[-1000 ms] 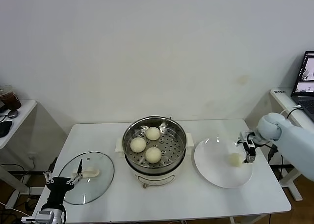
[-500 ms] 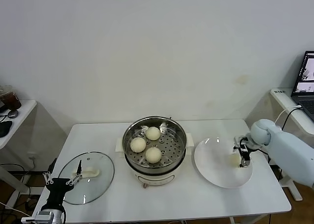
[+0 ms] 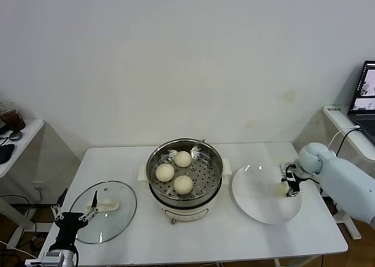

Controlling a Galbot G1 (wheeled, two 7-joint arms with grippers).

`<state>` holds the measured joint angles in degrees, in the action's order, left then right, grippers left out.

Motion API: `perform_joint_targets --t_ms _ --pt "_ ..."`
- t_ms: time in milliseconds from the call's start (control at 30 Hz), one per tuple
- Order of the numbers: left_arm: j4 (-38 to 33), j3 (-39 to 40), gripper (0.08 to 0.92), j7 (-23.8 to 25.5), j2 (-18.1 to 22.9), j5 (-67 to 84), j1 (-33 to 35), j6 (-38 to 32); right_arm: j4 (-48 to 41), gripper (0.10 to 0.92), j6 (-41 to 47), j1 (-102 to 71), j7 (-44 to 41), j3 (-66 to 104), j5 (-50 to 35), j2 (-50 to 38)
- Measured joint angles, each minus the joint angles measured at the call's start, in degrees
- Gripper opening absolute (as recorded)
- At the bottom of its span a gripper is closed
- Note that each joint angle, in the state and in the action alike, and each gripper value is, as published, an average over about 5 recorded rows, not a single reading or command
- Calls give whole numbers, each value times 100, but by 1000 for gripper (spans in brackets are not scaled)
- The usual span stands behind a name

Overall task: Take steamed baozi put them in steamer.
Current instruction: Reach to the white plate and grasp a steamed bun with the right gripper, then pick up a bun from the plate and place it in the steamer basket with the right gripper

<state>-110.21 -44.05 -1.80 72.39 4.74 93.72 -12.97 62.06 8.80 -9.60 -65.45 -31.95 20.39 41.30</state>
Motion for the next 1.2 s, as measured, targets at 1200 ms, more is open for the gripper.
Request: perform_joint_targets --t_ms 1200 --pt "-81 103 823 5 -150 69 -185 32 2376 552 2341 4591 1009 -3955 -4486 1328"
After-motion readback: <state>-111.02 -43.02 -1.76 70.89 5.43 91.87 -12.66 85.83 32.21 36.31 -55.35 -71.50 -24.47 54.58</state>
